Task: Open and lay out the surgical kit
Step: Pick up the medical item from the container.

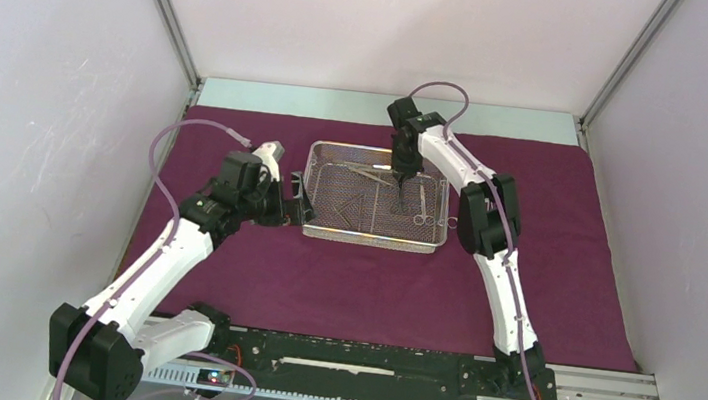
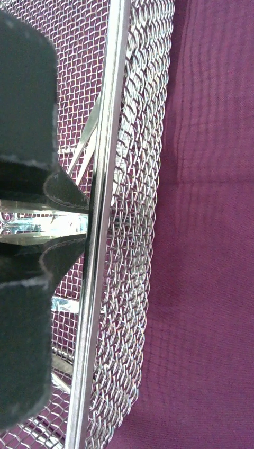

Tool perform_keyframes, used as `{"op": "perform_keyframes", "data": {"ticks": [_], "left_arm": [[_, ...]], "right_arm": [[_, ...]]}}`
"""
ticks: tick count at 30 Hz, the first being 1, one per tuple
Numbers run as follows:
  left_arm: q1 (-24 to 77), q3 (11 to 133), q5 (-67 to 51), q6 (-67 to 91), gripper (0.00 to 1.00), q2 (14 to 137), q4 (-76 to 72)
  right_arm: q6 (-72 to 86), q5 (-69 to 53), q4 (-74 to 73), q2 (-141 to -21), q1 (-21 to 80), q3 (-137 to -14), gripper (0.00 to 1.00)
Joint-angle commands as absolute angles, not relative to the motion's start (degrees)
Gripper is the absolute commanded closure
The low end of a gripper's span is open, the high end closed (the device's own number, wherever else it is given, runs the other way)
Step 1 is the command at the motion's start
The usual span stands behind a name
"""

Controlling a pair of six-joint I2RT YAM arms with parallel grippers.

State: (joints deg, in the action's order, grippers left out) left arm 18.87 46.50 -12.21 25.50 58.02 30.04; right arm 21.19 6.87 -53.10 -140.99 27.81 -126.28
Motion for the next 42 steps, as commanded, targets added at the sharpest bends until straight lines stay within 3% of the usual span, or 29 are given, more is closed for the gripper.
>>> {"op": "perform_keyframes", "data": {"ticks": [1,42], "left_arm": [[18.5,45.7,-12.7,25.6,0.0,57.8,28.1],[18.6,45.6,-13.5,26.0,0.0,57.7,27.7]], "right_arm": [[20.0,5.8,-55.1,-140.3,27.7,-128.6,0.86],[17.3,4.4,-59.9,-128.9,29.5,-122.8,0.87]]}}
